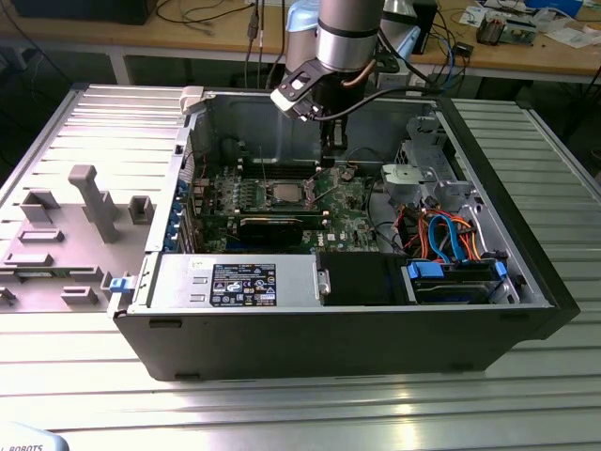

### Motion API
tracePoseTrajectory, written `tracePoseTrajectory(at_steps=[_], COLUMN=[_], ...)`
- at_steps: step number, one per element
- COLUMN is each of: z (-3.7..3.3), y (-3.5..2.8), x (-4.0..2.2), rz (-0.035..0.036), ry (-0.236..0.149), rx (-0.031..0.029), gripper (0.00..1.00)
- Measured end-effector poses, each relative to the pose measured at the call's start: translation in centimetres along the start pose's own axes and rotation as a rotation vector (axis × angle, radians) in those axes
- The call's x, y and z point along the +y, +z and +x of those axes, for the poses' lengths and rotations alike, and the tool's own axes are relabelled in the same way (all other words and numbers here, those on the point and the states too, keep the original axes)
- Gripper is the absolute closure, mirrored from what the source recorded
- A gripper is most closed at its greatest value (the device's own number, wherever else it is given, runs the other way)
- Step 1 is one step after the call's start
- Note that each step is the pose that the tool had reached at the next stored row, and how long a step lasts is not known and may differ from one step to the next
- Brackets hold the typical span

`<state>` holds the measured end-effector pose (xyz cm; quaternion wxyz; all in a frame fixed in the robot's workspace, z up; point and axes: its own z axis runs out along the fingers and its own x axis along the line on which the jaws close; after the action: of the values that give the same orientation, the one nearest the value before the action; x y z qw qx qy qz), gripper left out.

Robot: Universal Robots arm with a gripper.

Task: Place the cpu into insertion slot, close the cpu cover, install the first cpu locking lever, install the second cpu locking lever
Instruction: 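Close the cpu cover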

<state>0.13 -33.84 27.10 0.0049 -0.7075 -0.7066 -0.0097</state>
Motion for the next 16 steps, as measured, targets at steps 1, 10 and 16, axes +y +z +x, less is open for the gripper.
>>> tracePoseTrajectory(at_steps=[1,10,16], z=[0.0,0.0,0.01], y=[0.0,0.0,0.01], x=[0.04,0.48,0.66], rz=[0.0,0.0,-0.0001], ry=[0.0,0.0,0.0], rx=[0.0,0.0,0.0], gripper=[0.89,0.89,0.89])
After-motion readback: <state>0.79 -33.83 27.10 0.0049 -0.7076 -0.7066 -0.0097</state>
